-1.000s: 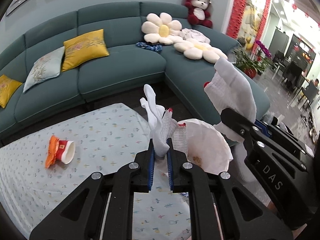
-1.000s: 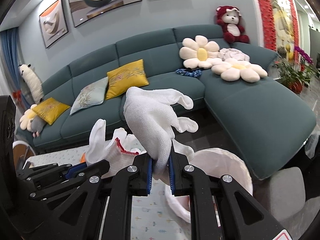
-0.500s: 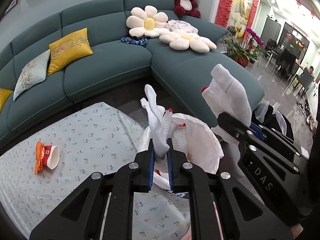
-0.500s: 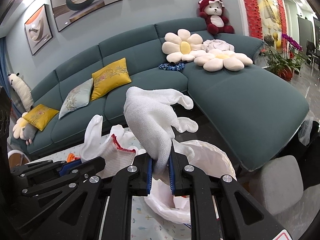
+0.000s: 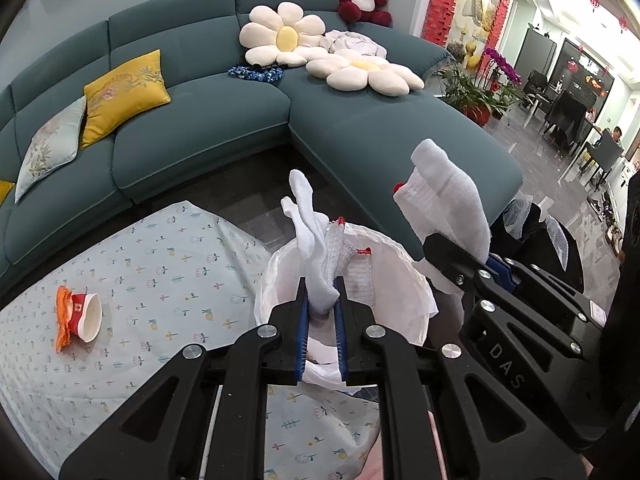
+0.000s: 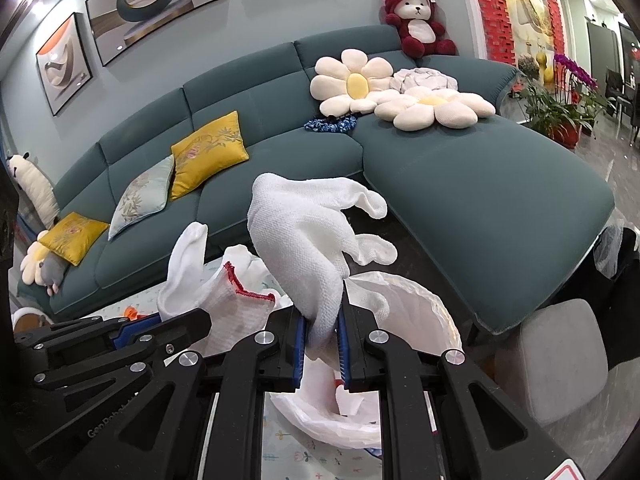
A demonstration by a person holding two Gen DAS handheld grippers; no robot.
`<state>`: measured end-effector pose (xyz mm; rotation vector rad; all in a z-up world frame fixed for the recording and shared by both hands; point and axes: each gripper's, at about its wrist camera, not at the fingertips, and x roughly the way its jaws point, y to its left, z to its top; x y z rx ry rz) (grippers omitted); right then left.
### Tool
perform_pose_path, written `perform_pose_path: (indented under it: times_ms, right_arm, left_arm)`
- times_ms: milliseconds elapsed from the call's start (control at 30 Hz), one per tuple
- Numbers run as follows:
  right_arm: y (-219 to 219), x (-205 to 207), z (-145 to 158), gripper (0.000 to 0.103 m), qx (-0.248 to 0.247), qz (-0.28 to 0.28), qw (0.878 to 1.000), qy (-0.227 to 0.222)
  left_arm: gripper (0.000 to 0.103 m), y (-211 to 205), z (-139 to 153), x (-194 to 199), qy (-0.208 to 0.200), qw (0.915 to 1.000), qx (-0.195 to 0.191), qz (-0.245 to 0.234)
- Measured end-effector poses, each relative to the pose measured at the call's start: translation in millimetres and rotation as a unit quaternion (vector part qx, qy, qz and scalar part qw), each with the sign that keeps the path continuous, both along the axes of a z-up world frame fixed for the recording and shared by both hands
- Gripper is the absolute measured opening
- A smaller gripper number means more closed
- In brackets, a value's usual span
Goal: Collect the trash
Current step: 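Carry both white gloves in the tools over the wastebasket, then open both tools to drop the gloves into the wastebasket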
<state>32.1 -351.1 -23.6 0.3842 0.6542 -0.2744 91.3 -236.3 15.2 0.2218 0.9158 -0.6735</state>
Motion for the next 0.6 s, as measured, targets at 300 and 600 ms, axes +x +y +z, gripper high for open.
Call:
perform_pose_path:
  times_ms: [300, 600]
  right_arm:
    - [-3.2, 4.6, -5.2, 0.013, 0.004, -0.004, 1.0, 0.006]
    - [-2.9, 6.1, -6.5, 0.02, 0.001, -0.014, 1.0, 0.006]
  left_arm:
    - [0.012, -6.7, -2.8, 3.1, 0.006, 1.0, -0.003, -0.005]
    - [0.032, -7.6, -4.4, 7.1, 0.013, 0.9999, -0.008, 0.001]
